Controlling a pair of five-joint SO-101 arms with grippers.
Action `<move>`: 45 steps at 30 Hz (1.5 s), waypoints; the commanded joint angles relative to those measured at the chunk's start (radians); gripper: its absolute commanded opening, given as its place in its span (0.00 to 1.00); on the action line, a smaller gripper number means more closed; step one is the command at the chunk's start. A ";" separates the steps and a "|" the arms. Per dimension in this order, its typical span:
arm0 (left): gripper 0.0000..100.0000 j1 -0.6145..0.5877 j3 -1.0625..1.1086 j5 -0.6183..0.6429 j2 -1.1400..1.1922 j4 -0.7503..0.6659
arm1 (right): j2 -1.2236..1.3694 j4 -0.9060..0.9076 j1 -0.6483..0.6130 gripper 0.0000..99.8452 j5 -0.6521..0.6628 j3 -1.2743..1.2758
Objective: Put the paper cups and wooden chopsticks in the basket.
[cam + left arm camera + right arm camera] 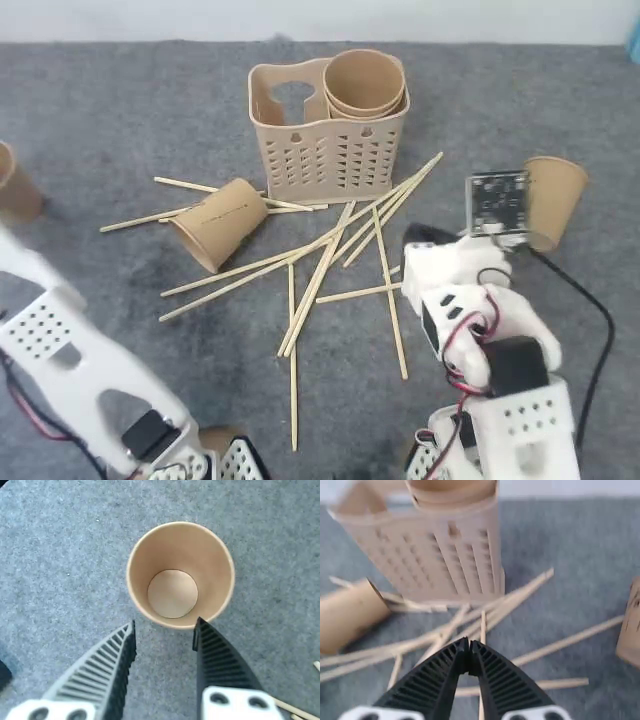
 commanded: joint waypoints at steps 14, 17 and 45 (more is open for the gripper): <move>0.18 0.137 0.041 -0.005 0.043 -0.089 | -0.022 -0.450 0.047 0.01 0.021 0.436; 0.18 0.117 0.038 -0.005 0.075 -0.109 | -0.022 -0.475 0.025 0.01 0.026 0.456; 0.18 0.114 -0.114 -0.124 0.232 -0.153 | -0.022 -0.472 -0.002 0.01 0.026 0.474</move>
